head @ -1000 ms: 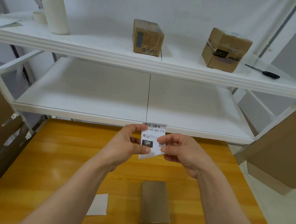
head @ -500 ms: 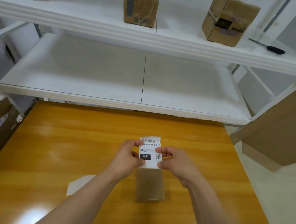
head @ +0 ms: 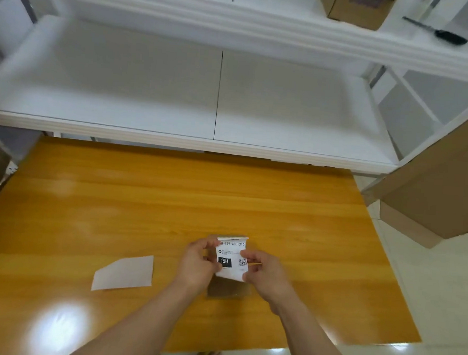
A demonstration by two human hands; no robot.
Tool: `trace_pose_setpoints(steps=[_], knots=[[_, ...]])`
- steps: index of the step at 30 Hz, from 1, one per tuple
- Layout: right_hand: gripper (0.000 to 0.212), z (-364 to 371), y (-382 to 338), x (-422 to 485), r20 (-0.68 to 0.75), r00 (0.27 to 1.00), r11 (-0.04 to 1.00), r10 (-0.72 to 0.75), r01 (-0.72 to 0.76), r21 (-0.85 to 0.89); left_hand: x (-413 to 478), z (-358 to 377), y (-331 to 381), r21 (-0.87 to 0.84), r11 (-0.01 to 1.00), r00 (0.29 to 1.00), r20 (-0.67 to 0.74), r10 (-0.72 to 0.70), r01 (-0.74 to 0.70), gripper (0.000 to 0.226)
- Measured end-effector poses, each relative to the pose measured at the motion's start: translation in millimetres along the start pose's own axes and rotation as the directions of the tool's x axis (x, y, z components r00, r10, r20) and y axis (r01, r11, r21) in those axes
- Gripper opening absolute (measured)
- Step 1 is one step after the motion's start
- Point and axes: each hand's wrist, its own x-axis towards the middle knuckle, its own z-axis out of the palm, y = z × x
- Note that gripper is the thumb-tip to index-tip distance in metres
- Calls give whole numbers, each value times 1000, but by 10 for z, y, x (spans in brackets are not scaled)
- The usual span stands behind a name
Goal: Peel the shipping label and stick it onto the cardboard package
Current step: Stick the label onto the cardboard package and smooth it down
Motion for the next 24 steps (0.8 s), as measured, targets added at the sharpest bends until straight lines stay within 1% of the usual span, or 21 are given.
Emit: trace_pose_setpoints(steps=[3,8,13,17,24], knots=[[55,7,113,46,-6,1000,1000,-3,3,-21,28,49,-59,47,999,1000,-10,12,-11,46],[54,5,214,116,-5,999,995,-51,50,-88,54,134,-161,136,990,997,-61,53,-44,44],[55,5,294,146,29,998,988,-51,55,-145,81,185,-247,186,982,994,-97,42,-23,42],[54,23,342,154,36,998,983,-59,65,-173,101,210,-312,160,987,994,-109,-5,22,42],[53,38,363,169,36,997,975,-69,75,-208,122,244,-365,123,992,994,-104,-15,28,44]])
